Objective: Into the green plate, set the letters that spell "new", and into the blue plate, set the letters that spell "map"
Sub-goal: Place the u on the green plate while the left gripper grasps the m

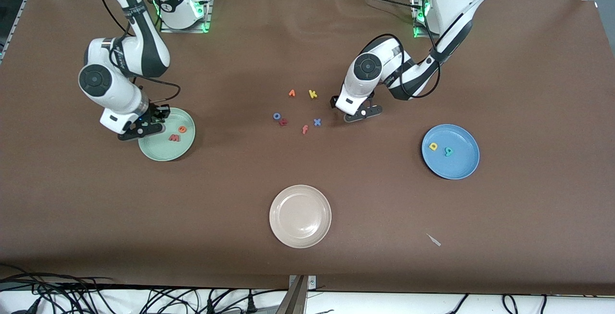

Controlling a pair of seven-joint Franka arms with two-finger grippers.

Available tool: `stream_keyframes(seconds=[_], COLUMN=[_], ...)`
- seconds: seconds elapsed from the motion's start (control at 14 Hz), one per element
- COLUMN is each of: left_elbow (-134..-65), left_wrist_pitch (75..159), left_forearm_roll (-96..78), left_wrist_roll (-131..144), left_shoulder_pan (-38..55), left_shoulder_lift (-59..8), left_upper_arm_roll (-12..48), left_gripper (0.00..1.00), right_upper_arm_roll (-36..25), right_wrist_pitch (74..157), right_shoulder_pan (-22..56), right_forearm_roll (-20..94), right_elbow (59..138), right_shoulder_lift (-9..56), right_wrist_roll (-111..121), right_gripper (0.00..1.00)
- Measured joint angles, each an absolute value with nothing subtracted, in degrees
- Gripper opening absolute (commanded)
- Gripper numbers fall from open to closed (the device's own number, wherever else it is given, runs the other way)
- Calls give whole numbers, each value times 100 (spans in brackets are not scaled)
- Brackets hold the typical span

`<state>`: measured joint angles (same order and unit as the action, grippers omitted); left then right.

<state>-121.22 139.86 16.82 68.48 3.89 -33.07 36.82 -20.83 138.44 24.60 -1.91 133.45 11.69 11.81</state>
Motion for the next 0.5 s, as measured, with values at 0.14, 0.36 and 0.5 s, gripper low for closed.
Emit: stream_keyframes(seconds=[0.14, 0.36, 0.5], left_elbow=[-12053, -11975, -11943], left_wrist_pitch=[13986, 13986, 13986], left_forearm_roll=[1682, 1682, 1683], left_wrist_roll=[6937, 7031, 7073], left_shoulder_pan=[439, 530, 540], left_shoulder_lift=[-3358, -3442, -3468], left_upper_arm_roll=[3678, 3655, 3651], left_gripper=[84, 75, 70], right_upper_arm_roll=[-2162, -2162, -2162], right_wrist_pitch=[14104, 14146, 14152], right_shoulder_pan=[2460, 2476, 2480], right_forearm_roll=[-191, -190, -190], right_elbow=[13551, 13565, 13560], right_shoulder_lift=[1140, 1130, 1112], right_wrist_roll=[1242, 1242, 1242], right_gripper=[50, 61, 68])
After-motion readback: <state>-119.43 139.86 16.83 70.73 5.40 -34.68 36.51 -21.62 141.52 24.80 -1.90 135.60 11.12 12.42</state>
